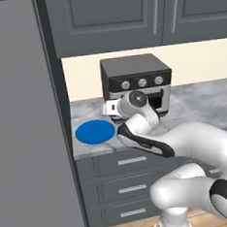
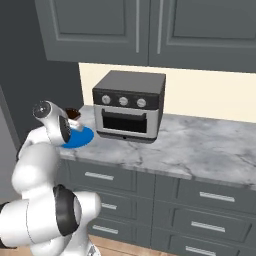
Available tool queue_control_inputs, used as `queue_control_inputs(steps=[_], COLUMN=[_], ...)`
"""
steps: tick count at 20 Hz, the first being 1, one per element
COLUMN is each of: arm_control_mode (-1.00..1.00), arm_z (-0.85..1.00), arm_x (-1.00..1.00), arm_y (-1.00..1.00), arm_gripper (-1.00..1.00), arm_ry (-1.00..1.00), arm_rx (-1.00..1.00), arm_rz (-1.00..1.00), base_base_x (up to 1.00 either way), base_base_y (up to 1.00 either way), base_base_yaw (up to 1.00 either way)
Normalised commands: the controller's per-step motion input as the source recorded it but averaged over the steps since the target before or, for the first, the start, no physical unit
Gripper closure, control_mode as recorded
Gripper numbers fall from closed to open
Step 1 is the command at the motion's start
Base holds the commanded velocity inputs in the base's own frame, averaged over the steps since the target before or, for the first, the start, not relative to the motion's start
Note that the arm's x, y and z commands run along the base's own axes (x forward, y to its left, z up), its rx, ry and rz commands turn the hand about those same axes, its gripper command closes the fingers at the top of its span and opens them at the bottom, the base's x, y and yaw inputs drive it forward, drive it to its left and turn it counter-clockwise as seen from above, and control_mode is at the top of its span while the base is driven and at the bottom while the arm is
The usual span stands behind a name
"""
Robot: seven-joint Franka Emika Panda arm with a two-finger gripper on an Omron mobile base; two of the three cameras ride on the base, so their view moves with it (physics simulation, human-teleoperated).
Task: Take the baked cake out of the oven and place it on the plate for cooling. Then close the oven door.
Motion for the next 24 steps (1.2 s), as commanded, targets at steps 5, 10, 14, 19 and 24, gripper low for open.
queue_control_inputs(steps=[5,10,14,19,24], arm_control_mode=[-1.00,-1.00,-1.00,-1.00,-1.00], arm_z=[-0.29,-0.36,-0.46,-0.49,-0.37], arm_x=[0.42,0.24,0.37,0.35,0.01], arm_y=[0.26,0.47,0.38,0.21,0.01], arm_gripper=[1.00,1.00,1.00,1.00,1.00], arm_ry=[0.05,0.09,0.13,0.05,0.00], arm_rx=[0.00,-0.02,-0.04,-0.06,-0.02], arm_rz=[0.12,0.06,0.00,0.00,0.00], base_base_x=[0.00,0.00,0.00,0.00,0.00], base_base_y=[0.00,0.00,0.00,0.00,0.00], base_base_yaw=[0.00,0.00,0.00,0.00,0.00])
